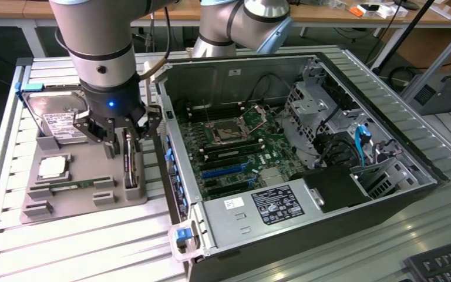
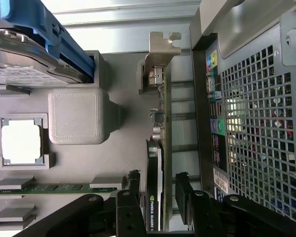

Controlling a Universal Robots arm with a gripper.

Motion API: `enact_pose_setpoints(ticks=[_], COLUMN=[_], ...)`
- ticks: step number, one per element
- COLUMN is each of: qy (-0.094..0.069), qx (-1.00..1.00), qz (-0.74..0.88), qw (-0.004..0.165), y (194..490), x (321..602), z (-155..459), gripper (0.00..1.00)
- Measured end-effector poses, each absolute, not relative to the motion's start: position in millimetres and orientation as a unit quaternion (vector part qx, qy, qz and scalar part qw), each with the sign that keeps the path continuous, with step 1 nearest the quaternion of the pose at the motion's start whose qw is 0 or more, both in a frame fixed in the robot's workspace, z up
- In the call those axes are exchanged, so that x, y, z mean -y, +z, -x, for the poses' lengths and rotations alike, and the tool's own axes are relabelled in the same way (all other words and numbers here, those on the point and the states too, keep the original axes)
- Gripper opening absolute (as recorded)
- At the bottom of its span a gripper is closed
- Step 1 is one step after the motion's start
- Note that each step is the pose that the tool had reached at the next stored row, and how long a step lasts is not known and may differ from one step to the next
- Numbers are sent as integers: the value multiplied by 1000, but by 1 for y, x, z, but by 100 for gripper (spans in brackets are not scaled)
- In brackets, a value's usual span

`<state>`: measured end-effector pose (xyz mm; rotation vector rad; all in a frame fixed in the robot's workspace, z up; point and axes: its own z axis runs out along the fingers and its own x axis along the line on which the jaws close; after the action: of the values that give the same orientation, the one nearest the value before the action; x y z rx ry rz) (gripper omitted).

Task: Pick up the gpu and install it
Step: 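Pick up the gpu and move the gpu toward the slot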

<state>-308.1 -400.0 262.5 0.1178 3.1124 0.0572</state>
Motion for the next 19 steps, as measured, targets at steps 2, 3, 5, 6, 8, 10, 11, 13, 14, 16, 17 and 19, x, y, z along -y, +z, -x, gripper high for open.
enact_pose_setpoints(ticks=[2, 3, 5, 6, 8, 10, 11, 13, 14, 16, 17, 19], qy=[17, 16, 15, 13, 11, 9, 8, 6, 6, 5, 4, 3], qx=[-999, -999, -999, -999, -999, -999, -999, -999, -999, -999, -999, -999], qz=[-38, -38, -38, -38, -38, -38, -38, -38, -38, -38, -38, -38], qw=[13, 13, 13, 13, 13, 14, 14, 14, 14, 14, 14, 14], y=[262, 262, 262, 262, 262, 261, 261, 260, 260, 259, 259, 257], x=[400, 399, 398, 397, 395, 394, 393, 392, 392, 391, 391, 391], z=[308, 308, 308, 308, 308, 308, 309, 310, 310, 311, 311, 311], gripper=[42, 42, 42, 42, 42, 42, 42, 42, 42, 42, 42, 42])
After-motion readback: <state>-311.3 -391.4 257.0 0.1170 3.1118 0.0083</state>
